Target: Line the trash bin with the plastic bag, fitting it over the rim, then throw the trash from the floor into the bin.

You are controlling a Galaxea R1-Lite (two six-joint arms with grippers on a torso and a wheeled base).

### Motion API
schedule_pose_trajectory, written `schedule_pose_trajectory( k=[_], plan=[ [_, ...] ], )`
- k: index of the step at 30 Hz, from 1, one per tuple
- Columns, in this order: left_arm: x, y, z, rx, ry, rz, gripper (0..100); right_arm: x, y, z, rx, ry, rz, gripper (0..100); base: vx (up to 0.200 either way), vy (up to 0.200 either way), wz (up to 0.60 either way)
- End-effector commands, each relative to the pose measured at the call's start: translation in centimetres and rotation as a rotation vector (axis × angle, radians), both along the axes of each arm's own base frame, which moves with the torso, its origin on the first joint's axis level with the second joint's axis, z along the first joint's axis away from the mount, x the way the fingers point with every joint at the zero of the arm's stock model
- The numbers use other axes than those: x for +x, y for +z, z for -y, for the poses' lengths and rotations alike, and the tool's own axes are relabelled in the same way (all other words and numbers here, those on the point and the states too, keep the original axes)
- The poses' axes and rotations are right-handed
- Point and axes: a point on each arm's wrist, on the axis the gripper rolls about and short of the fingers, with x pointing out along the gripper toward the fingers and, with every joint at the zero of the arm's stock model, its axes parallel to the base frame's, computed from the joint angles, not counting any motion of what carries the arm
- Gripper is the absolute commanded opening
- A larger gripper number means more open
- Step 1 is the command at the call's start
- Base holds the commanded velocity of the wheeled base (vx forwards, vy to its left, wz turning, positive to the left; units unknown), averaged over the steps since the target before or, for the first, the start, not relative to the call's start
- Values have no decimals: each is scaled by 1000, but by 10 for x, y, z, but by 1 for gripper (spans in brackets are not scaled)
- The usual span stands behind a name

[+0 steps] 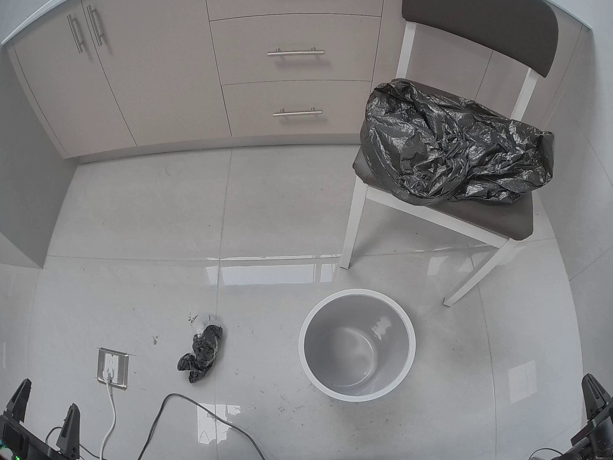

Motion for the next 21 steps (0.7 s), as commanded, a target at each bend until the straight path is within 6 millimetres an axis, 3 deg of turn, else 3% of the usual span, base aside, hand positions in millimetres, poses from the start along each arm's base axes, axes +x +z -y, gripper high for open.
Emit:
schedule_pose_trajectory(
  k=[1, 21],
  plan=[
    [1, -3, 0, 1, -1, -17, 100, 1, -4, 0, 0, -7, -23, 0, 0, 0, 0],
    [-2, -3, 0, 10, 11, 22, 100, -3, -5, 0, -28, 0, 49, 0, 0, 0, 0]
  ],
)
